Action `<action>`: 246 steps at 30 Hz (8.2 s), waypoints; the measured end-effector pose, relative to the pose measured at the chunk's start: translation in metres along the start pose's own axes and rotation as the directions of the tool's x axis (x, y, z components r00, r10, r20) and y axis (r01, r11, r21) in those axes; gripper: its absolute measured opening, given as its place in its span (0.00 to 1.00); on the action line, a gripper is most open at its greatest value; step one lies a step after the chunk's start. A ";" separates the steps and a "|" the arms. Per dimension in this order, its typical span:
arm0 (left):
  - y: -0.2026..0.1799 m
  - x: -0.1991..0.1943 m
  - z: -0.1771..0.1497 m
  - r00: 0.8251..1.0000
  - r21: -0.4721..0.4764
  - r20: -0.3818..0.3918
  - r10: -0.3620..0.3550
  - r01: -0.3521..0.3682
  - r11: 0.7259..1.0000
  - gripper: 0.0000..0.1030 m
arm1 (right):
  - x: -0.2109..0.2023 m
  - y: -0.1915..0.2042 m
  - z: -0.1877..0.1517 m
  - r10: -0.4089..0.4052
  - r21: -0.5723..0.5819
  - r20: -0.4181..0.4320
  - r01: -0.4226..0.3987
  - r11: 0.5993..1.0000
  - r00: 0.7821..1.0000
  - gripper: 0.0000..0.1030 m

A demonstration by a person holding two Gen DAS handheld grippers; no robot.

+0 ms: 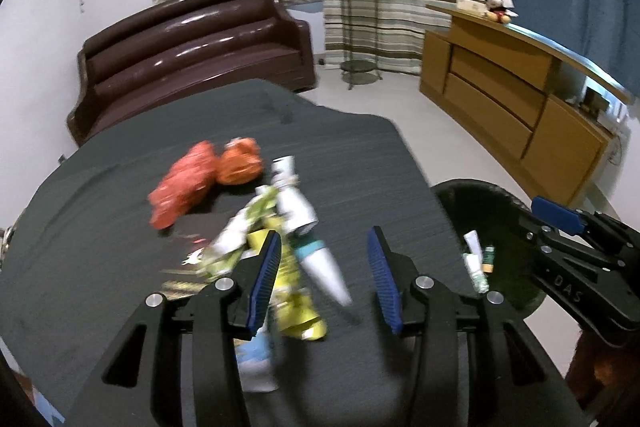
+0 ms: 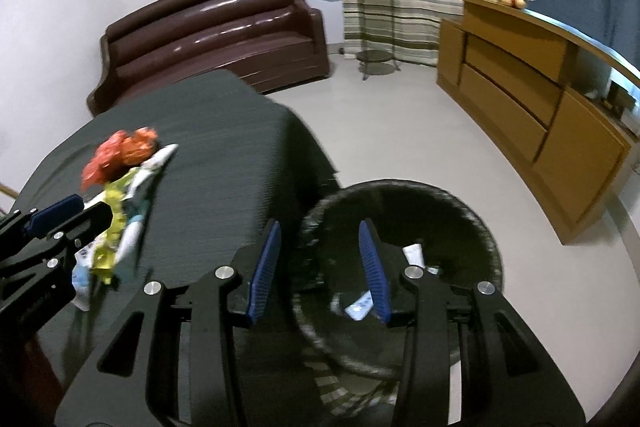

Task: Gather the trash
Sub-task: 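Return both tools to the table above the remaining trash, then grasp the white snack wrapper with the left gripper while the right gripper grasps the blue-white tube, then carry the wrapper and tube over the black bin with both grippers, then open both grippers to drop the wrapper and tube into the bin, then move both open grippers back over the remaining trash on the table, then grasp the yellow wrapper with the right gripper while the left gripper grasps the black cigarette box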

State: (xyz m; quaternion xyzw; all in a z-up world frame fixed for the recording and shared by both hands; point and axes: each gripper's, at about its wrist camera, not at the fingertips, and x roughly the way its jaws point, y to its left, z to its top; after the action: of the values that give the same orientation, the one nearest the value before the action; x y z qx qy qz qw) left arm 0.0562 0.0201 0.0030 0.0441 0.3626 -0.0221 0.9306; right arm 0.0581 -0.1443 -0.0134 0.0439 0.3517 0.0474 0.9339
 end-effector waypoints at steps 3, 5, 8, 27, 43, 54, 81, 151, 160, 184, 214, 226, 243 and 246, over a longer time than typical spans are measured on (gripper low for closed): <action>0.015 -0.001 -0.006 1.000 -0.023 -0.008 0.017 -0.018 1.000 0.44 | -0.001 0.020 -0.002 0.023 -0.031 -0.004 -0.023 0.999 1.000 0.39; 0.028 -0.002 -0.013 0.999 -0.045 -0.021 0.027 -0.028 0.999 0.44 | -0.002 0.029 -0.003 0.033 -0.044 -0.008 -0.033 0.998 0.999 0.39; 0.041 -0.003 -0.021 0.999 -0.068 -0.035 0.032 -0.035 0.997 0.44 | -0.003 0.042 -0.007 0.047 -0.063 -0.018 -0.048 0.997 0.999 0.39; 0.048 0.003 -0.052 0.996 -0.072 -0.091 -0.003 -0.004 0.997 0.39 | -0.009 0.057 -0.023 0.041 -0.089 -0.033 -0.044 0.995 0.999 0.39; 0.048 -0.020 -0.049 0.997 -0.036 -0.022 -0.067 0.067 0.997 0.23 | -0.010 0.066 -0.024 0.055 -0.104 -0.036 -0.058 0.993 0.998 0.39; 0.069 -0.047 -0.041 0.998 -0.069 0.052 -0.039 0.043 0.997 0.23 | -0.010 0.082 -0.022 0.075 -0.130 -0.035 -0.079 0.988 0.997 0.39; 0.155 -0.019 -0.051 0.993 -0.202 -0.004 0.117 -0.115 0.973 0.23 | 0.039 0.139 -0.005 0.091 -0.219 -0.140 -0.120 0.968 0.986 0.28; -0.084 0.028 0.016 0.977 0.093 0.060 -0.204 0.198 0.976 0.23 | -0.011 -0.078 0.008 -0.144 0.079 0.025 0.142 0.987 0.989 0.14; -0.104 0.045 0.022 0.977 0.112 0.031 -0.209 0.205 0.972 0.23 | 0.000 -0.094 0.010 -0.149 0.105 0.013 0.147 0.984 0.989 0.14; -0.111 0.056 0.026 0.982 0.115 0.013 -0.189 0.187 0.976 0.46 | 0.019 -0.116 0.012 -0.139 0.163 0.001 0.137 0.977 0.990 0.30; 0.052 -0.010 -0.006 0.995 -0.044 0.072 0.064 -0.061 0.997 0.54 | 0.013 0.029 0.009 0.062 -0.049 -0.025 -0.063 0.997 0.998 0.34; 0.115 -0.017 -0.034 0.988 -0.142 0.032 0.154 -0.148 0.979 0.54 | 0.009 0.099 -0.004 0.139 -0.145 -0.063 -0.147 0.979 0.988 0.34; 0.160 -0.017 -0.056 0.986 -0.209 -0.007 0.167 -0.164 0.964 0.57 | 0.018 0.159 -0.018 0.175 -0.229 -0.134 -0.202 0.952 0.975 0.35; 0.160 -0.016 -0.057 0.988 -0.210 -0.011 0.156 -0.154 0.965 0.57 | 0.025 0.164 -0.019 0.164 -0.236 -0.156 -0.198 0.951 0.974 0.35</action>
State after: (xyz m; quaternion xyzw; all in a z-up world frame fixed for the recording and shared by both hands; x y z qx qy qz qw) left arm 0.0175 0.1850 -0.0172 -0.0262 0.3557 0.0890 0.9300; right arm 0.0545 0.0218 -0.0251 -0.0454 0.3994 0.1795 0.8979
